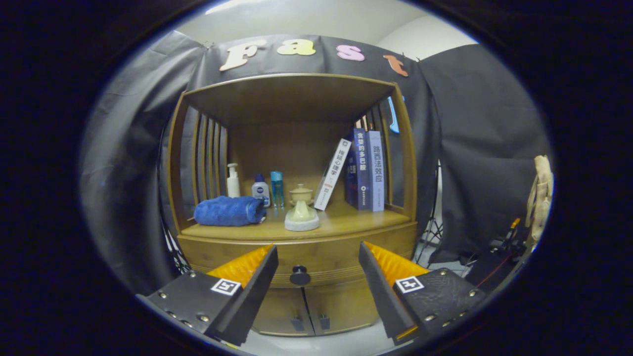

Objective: Pull open the drawer, take out the items inside it, and place them on the countertop above the cabinet.

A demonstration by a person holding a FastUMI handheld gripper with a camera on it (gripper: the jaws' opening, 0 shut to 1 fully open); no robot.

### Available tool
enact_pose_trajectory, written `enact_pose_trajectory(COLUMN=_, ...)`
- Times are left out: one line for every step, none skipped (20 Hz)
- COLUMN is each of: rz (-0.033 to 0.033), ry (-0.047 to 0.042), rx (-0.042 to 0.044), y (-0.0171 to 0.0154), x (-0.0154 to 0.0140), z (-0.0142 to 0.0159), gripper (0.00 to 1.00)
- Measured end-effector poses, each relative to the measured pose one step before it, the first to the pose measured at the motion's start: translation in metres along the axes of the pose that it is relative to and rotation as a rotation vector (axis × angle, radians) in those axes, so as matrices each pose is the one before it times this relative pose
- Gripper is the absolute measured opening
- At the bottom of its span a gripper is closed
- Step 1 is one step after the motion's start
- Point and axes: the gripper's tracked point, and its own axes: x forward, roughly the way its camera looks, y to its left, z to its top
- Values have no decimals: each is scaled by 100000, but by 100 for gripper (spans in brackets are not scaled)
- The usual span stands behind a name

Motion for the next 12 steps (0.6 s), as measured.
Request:
enact_pose_trajectory(rz=262, ry=-199, rx=-688, y=-155, x=-862, z=988, gripper=98)
enact_pose_trajectory(rz=247, ry=-1117, rx=-579, y=-13, x=-1020, z=1124, gripper=98)
enact_pose_trajectory(rz=-1001, ry=-1514, rx=-453, y=-328, x=-1043, z=1044, gripper=98)
enact_pose_trajectory(rz=-455, ry=-1069, rx=329, y=-55, x=-993, z=1003, gripper=98)
enact_pose_trajectory(rz=526, ry=-960, rx=1087, y=321, x=-912, z=1000, gripper=98)
enact_pose_trajectory(rz=320, ry=-764, rx=1680, y=250, x=-711, z=1075, gripper=98)
enact_pose_trajectory(rz=521, ry=-367, rx=1607, y=172, x=-705, z=1086, gripper=98)
enact_pose_trajectory(rz=965, ry=-235, rx=2365, y=424, x=-714, z=1135, gripper=98)
enact_pose_trajectory(rz=743, ry=-255, rx=1885, y=443, x=-742, z=1056, gripper=98)
enact_pose_trajectory(rz=272, ry=-307, rx=1393, y=337, x=-567, z=926, gripper=98)
enact_pose_trajectory(rz=-280, ry=-239, rx=420, y=176, x=-447, z=720, gripper=98)
enact_pose_trajectory(rz=158, ry=10, rx=423, y=256, x=-458, z=597, gripper=98)
